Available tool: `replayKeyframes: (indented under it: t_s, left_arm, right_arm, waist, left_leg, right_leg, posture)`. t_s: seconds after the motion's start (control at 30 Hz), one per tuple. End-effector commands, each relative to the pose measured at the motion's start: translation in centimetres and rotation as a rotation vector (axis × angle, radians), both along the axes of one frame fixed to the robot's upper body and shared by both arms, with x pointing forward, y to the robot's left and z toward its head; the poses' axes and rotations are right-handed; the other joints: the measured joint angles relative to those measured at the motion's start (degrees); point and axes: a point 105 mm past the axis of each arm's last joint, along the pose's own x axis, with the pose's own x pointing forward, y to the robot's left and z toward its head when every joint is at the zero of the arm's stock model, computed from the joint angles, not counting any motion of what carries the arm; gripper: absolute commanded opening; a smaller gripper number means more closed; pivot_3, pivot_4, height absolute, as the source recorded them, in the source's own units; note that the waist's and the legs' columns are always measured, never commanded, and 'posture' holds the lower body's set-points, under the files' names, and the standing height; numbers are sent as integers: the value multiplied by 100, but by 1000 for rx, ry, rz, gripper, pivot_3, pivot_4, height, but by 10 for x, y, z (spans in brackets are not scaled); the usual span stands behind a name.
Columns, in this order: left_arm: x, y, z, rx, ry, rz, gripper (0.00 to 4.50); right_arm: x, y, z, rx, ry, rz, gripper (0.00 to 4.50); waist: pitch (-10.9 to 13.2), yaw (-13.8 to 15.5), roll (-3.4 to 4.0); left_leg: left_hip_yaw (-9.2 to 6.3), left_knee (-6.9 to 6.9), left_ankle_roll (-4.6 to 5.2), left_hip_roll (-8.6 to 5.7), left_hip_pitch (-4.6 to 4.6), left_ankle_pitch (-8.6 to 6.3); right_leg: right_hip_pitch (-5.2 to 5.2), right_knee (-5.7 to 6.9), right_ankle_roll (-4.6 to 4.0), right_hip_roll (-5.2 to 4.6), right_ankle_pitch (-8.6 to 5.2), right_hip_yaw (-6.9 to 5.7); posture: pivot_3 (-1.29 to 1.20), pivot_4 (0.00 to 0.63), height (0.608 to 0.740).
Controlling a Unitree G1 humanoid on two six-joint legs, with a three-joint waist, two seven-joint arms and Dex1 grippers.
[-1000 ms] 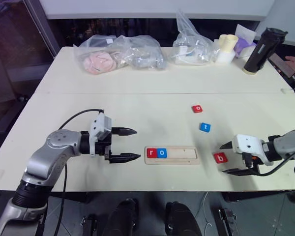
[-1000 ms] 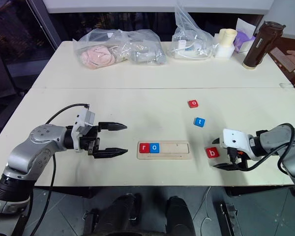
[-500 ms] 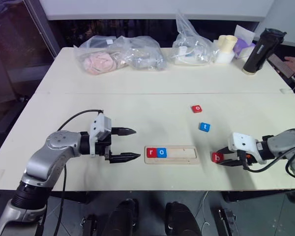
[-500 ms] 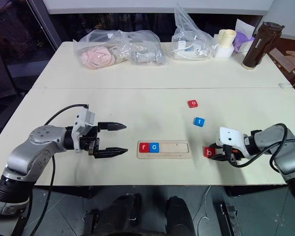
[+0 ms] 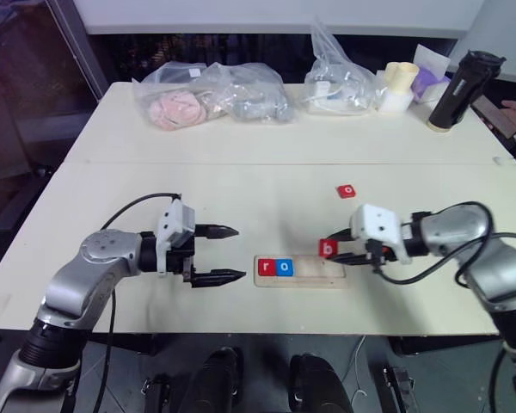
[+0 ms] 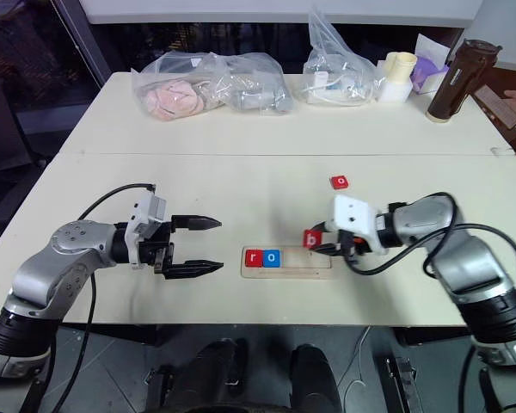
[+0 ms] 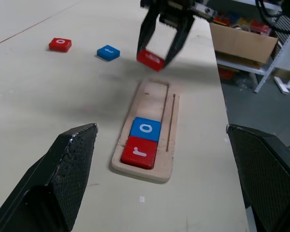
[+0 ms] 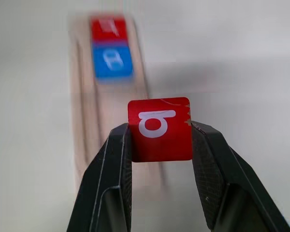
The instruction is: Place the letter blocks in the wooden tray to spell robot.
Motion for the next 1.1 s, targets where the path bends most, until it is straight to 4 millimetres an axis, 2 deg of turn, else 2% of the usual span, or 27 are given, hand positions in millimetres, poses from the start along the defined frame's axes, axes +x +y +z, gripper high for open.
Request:
replayKeyframes:
  t_s: [0.03, 0.4, 1.1]
  left_arm:
    - [-6, -3, 7, 1, -35, -40, 4500]
    - [-6, -5, 8, -3, -39, -35, 4500]
    - [-5, -6, 9, -14, -42, -16, 4500]
  right_arm:
    - [-3, 12, -6, -23, -9, 27, 1125]
    - [2, 30, -19, -31, -2, 48, 1125]
    - [8, 28, -23, -56, -6, 56, 1125]
  waist:
    - [0, -9, 0]
    - [0, -21, 0]
    - [0, -17, 0]
  left_leg:
    - [1, 0, 0, 0, 0, 0]
    - [1, -1, 0, 2, 1, 1]
    - [1, 1, 0, 1, 1, 1]
  right_leg:
    - [0, -1, 0, 0, 0, 0]
    - [-4, 6, 1, 4, 1, -1]
    - [-2, 7, 2, 6, 1, -2]
  posture:
    - [0, 150, 738]
    - [0, 150, 738]
    - [0, 150, 738]
